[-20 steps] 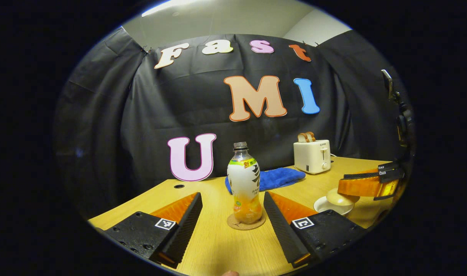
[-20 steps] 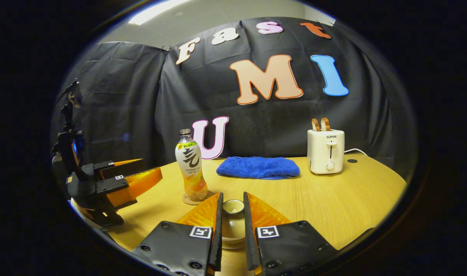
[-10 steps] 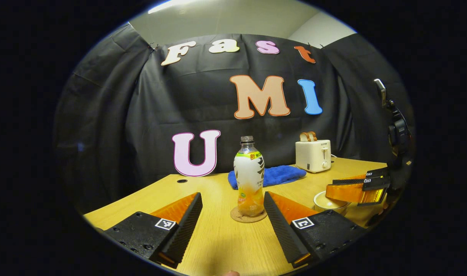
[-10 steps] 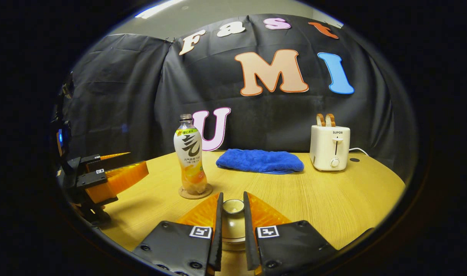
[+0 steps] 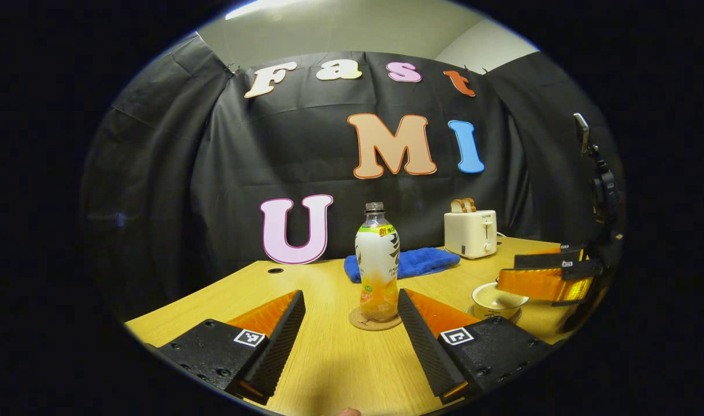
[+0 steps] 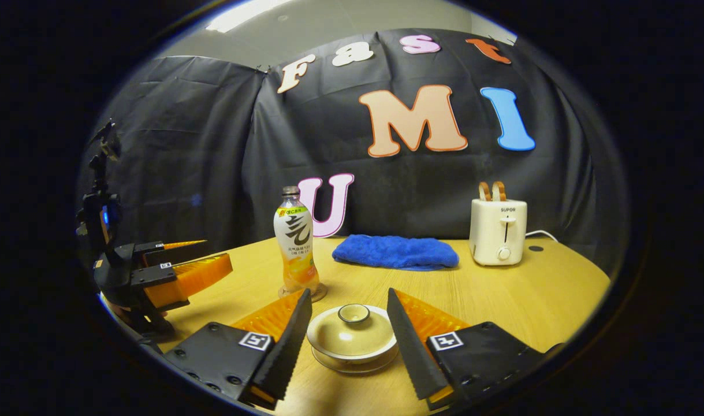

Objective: Open the teacup lid with one hand, grasp the water bottle and pour water into the teacup with the other hand; after pouring, place the water bottle on the coaster and then close the teacup lid.

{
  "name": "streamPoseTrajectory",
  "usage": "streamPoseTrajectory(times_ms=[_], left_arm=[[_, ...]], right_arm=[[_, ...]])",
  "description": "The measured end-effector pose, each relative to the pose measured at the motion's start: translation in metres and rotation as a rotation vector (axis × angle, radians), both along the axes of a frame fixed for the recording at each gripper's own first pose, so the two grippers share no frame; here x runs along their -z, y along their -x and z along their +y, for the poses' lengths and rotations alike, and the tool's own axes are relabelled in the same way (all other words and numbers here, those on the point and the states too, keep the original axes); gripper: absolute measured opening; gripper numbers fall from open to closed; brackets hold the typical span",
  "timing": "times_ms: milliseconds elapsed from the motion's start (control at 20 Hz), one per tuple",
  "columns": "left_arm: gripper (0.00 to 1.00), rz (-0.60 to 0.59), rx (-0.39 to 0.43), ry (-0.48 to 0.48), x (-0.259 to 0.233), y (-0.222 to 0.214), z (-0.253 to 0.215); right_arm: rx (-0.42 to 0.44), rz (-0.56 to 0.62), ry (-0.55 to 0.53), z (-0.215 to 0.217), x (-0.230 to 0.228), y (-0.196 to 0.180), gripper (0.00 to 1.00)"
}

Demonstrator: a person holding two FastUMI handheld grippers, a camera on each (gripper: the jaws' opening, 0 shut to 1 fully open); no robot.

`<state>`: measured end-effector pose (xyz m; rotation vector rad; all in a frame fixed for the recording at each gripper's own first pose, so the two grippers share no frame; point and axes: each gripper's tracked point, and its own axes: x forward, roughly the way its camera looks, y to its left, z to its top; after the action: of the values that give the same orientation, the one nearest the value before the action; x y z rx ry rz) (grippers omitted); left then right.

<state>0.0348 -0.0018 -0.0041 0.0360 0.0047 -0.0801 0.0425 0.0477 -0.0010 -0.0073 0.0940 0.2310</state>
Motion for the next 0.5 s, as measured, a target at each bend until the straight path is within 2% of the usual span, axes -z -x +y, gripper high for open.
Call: streamPoseTrajectory(times_ms=[50,100,200,500], left_arm=[[0.94,0.006,0.002,-0.004,0.003,0.002,0.003],[0.94,0.012,0.004,-0.007,0.005,0.004,0.005],[0.94,0.023,0.005,-0.007,0.011,0.008,0.009],[0.94,0.026,0.017,-0.025,0.014,0.020,0.013]], right_arm=[[0.009,-0.018,0.009,-0.007,-0.003,0.005,0.90],[0.016,-0.031,0.009,-0.012,-0.006,0.010,0.92],[0.032,-0.037,-0.003,-0.023,-0.007,0.021,0.88],[0.095,-0.046,-0.039,-0.054,-0.009,0.046,0.88]])
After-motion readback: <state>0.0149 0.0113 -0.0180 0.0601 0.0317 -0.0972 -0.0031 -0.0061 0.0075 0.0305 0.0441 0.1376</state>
